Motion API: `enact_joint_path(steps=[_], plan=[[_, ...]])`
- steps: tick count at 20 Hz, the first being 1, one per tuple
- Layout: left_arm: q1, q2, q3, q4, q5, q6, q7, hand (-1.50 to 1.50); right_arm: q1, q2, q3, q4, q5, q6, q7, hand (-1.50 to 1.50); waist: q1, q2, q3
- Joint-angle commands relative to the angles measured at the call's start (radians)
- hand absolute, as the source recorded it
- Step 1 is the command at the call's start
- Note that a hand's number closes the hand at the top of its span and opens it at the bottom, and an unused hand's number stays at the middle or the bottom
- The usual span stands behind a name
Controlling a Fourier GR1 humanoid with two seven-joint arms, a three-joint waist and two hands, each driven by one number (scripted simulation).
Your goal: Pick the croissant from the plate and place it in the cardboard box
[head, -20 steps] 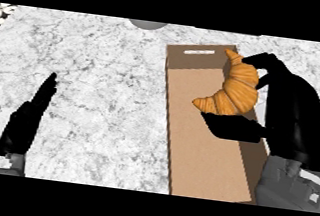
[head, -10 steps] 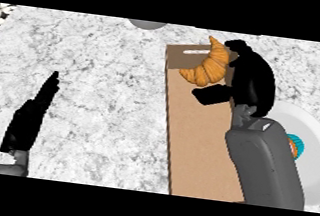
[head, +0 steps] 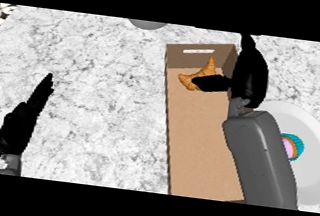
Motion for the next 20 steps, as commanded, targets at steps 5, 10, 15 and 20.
enact_joint_path(steps=[5,10,15,20], plan=[[-0.043,0.002,0.013,0.045,0.009,-0.012,0.004,0.00,0.051,0.003,-0.116,-0.101,-0.141,-0.264,-0.127,-1.50,-0.015,0.000,0.001],[0.006,-0.025,-0.002,0.007,-0.023,0.030,-0.002,0.00,0.211,-0.048,-0.229,-0.295,-0.295,-0.278,-0.222,-1.50,-0.028,-0.005,0.002],[0.054,-0.010,0.019,-0.023,0.004,0.006,-0.013,0.00,0.408,-0.090,-0.308,-0.521,-0.345,-0.253,-0.182,-1.50,-0.036,-0.010,0.001],[0.036,-0.009,0.014,0.000,-0.015,0.010,-0.008,0.00,0.576,-0.192,-0.482,-0.717,-0.577,-0.131,-0.215,-1.50,-0.043,-0.009,0.001]])
